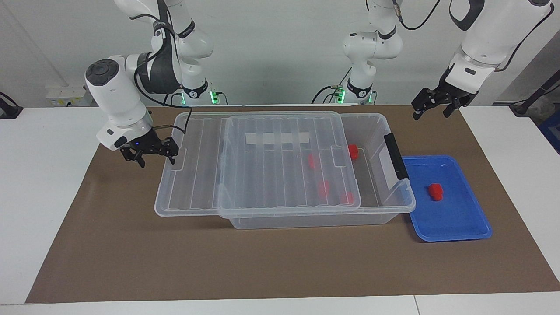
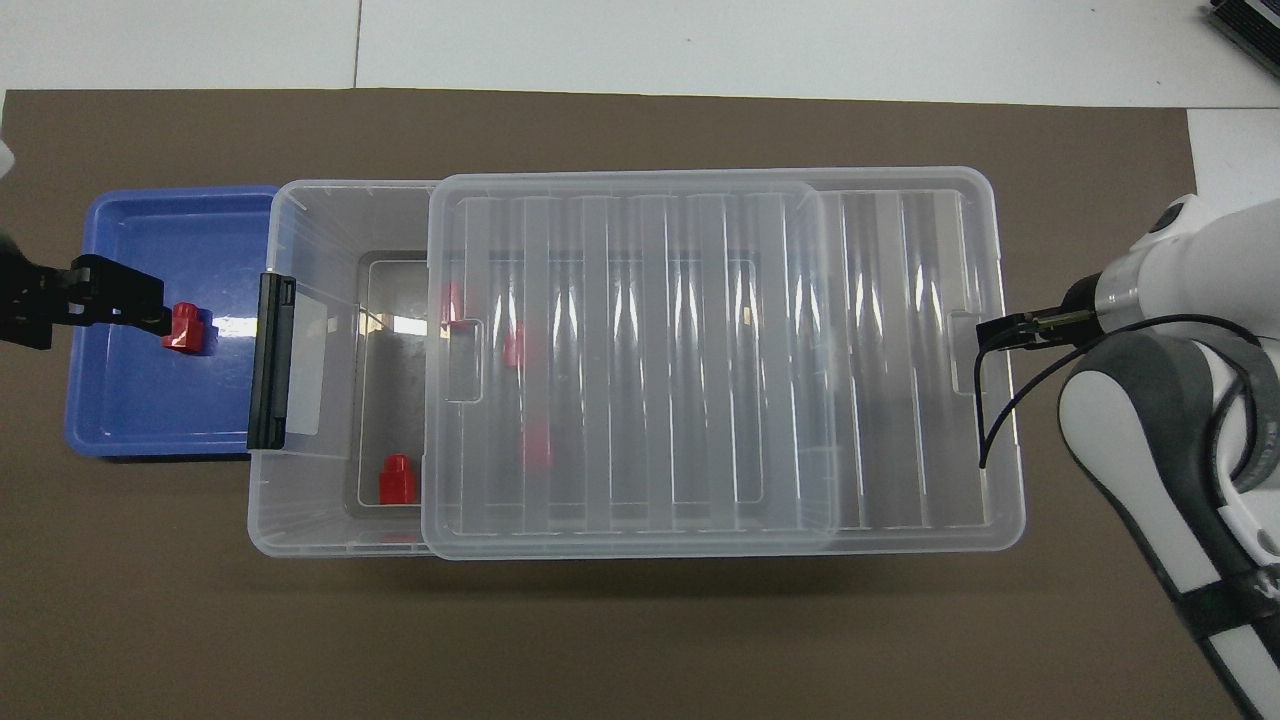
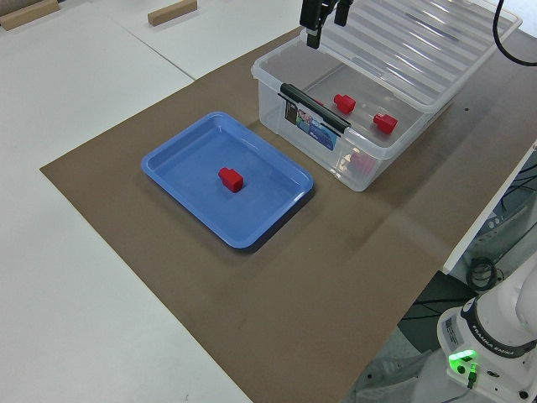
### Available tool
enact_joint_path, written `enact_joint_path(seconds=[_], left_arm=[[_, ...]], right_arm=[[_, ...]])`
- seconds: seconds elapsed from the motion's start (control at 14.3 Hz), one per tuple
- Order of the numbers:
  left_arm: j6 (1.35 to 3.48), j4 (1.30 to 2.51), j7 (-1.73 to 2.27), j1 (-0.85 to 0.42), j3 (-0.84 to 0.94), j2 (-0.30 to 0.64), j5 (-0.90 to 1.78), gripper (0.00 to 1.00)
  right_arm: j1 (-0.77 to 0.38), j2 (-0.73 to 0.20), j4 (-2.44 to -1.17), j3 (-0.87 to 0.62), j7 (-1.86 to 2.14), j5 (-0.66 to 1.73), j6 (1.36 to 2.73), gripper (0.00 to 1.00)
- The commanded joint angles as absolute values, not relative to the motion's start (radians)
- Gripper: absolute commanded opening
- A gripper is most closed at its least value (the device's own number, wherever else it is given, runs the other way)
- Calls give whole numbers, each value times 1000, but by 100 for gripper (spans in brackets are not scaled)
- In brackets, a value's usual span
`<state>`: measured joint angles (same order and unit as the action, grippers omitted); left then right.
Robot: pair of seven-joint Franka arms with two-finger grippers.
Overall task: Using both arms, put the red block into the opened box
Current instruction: 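Slide the clear lid away from the blue tray with the right gripper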
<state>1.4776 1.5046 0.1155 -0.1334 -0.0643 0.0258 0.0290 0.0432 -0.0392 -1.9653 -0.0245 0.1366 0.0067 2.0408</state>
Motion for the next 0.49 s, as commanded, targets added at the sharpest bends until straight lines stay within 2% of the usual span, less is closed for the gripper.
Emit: enact_joint_path(seconds=[0.0, 0.42], left_arm=[[1480, 1520, 120, -126, -57, 6, 26, 100], [1512, 1543, 112, -117, -61, 5, 23, 100]], right_arm=[[84, -25, -1987, -31, 219, -21, 2063, 98], [146, -29, -1979, -31, 310, -31, 2068, 98]])
